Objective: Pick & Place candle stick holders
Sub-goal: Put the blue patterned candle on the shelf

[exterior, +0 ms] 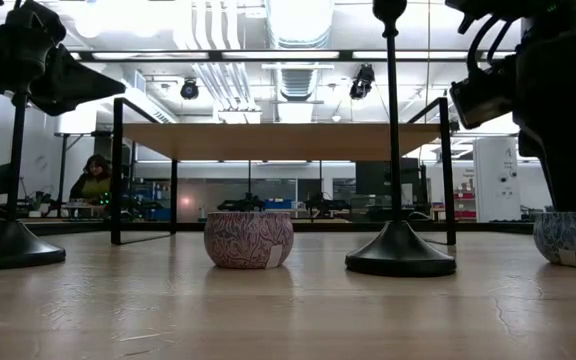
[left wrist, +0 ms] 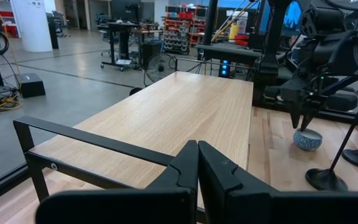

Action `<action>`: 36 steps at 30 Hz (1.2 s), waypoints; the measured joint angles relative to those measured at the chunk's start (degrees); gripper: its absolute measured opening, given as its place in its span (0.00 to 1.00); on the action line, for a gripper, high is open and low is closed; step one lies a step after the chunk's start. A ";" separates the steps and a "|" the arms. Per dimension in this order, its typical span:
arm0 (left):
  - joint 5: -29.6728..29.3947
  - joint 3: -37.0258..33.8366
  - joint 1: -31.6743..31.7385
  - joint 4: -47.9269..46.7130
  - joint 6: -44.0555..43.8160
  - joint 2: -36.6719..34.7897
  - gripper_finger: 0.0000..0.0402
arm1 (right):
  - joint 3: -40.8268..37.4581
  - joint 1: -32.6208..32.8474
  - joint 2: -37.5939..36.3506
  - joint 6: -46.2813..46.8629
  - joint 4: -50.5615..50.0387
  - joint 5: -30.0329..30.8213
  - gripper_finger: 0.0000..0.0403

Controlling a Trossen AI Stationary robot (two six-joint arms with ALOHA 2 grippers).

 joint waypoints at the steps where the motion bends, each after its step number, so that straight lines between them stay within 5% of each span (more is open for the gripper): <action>1: 0.00 0.00 0.01 -0.01 -0.01 0.00 0.02 | -0.02 0.24 0.00 0.02 0.17 0.01 0.17; 36: -0.01 -0.01 0.01 -0.02 -0.02 0.00 0.02 | -0.50 0.80 -0.28 0.06 0.70 0.06 0.17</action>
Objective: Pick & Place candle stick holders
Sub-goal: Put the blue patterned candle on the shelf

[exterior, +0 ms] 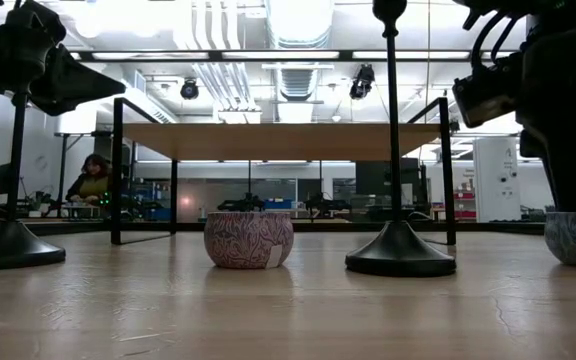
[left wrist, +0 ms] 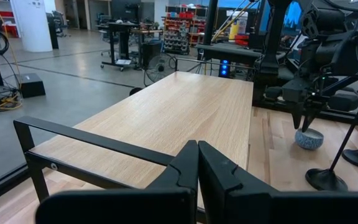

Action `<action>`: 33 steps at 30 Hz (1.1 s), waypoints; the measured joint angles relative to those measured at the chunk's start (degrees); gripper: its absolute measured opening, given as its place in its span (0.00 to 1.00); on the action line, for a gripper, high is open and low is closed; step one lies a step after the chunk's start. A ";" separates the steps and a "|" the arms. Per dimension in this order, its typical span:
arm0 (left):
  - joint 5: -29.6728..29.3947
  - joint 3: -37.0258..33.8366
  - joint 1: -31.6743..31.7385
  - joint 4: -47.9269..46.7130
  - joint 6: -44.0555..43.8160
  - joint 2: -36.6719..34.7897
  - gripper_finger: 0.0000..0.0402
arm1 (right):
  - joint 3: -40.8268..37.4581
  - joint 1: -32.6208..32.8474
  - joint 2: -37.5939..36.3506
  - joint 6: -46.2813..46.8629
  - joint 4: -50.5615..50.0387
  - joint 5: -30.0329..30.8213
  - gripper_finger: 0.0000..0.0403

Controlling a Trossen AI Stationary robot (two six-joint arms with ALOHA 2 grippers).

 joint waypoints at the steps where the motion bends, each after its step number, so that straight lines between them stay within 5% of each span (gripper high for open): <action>1: 0.01 0.01 -0.01 0.00 0.02 0.00 0.02 | 0.00 -0.01 0.00 0.00 -0.08 -0.05 0.17; 33: 0.01 0.01 0.00 0.00 0.01 0.00 0.02 | -2.17 0.02 0.09 1.10 -0.73 -0.16 0.17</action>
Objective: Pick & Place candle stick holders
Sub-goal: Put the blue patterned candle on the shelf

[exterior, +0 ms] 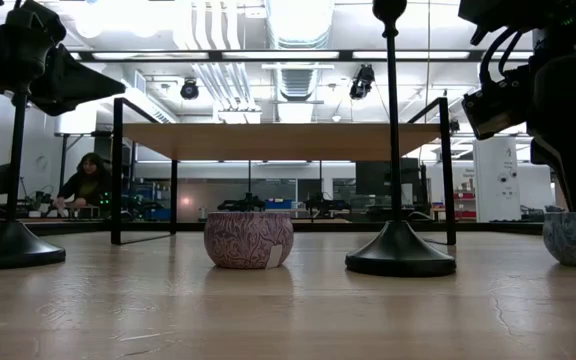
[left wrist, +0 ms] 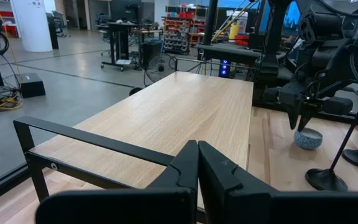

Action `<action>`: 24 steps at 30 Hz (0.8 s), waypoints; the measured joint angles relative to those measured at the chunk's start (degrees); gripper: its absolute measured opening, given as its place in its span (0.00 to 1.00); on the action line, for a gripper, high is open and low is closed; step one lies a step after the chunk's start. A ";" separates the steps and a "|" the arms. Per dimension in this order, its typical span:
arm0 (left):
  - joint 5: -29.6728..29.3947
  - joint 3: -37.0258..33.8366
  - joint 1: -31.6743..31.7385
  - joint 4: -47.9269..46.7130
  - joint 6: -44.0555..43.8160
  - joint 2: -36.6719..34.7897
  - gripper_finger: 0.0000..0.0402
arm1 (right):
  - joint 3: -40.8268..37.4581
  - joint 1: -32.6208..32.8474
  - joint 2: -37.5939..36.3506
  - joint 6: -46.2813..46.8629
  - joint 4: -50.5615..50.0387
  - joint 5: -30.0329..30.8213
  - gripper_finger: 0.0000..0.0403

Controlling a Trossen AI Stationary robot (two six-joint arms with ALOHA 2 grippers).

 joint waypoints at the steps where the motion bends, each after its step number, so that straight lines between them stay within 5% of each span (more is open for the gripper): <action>1: 0.00 0.00 0.01 0.00 0.00 0.00 0.02 | -0.06 -0.02 0.00 0.00 -0.06 0.02 0.17; 13: 0.00 0.00 0.01 0.00 0.01 0.00 0.02 | -0.08 -0.01 0.00 0.00 0.72 0.07 0.03; 24: -0.01 0.00 0.00 0.00 0.01 0.00 0.02 | 1.12 -0.02 0.02 0.02 0.81 0.04 0.02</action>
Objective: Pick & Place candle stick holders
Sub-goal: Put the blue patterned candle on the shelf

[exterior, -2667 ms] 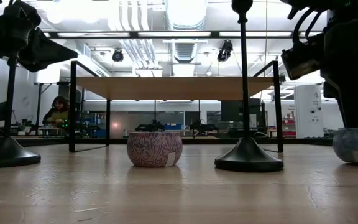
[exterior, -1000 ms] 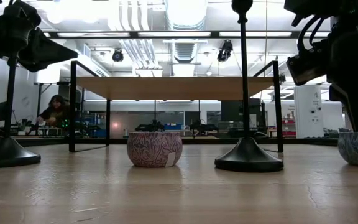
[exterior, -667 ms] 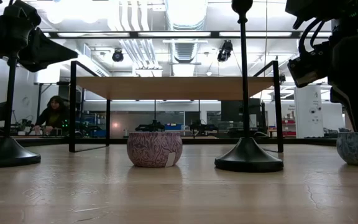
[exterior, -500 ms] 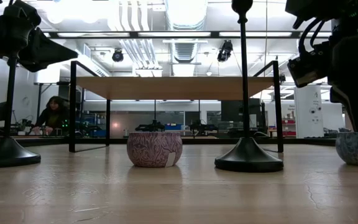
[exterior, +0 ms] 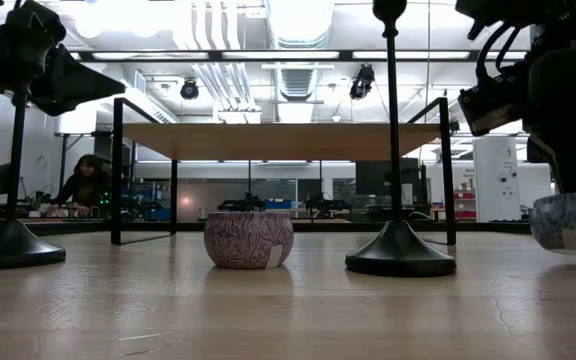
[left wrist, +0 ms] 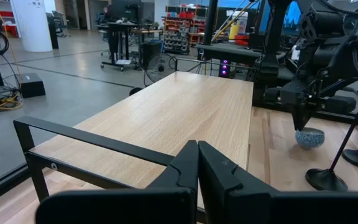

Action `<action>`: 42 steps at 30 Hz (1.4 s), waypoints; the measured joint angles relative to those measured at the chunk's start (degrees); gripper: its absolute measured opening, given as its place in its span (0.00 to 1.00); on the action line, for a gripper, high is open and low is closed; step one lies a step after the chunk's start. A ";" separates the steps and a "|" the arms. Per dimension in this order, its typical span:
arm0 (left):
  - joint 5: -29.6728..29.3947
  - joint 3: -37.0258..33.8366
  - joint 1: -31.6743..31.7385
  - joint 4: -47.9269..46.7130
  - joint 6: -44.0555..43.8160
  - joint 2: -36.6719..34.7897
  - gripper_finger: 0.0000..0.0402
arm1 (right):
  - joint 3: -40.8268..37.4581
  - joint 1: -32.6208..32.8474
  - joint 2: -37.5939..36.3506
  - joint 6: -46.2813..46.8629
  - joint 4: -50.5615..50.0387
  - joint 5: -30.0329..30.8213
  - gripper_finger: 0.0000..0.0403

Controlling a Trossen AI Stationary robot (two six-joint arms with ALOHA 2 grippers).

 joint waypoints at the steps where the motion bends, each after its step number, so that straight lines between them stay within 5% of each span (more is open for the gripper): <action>1: 0.00 0.00 0.01 0.00 -0.01 0.00 0.02 | 0.33 0.00 0.00 -0.02 0.02 0.00 0.02; 27: 0.01 -0.02 0.00 0.00 0.00 0.00 0.02 | 29.82 -3.96 -0.09 -9.35 -33.18 11.44 0.02; 42: 0.01 -0.01 0.00 0.02 0.00 0.00 0.02 | 40.22 -19.42 -0.09 -25.93 -36.00 15.10 0.02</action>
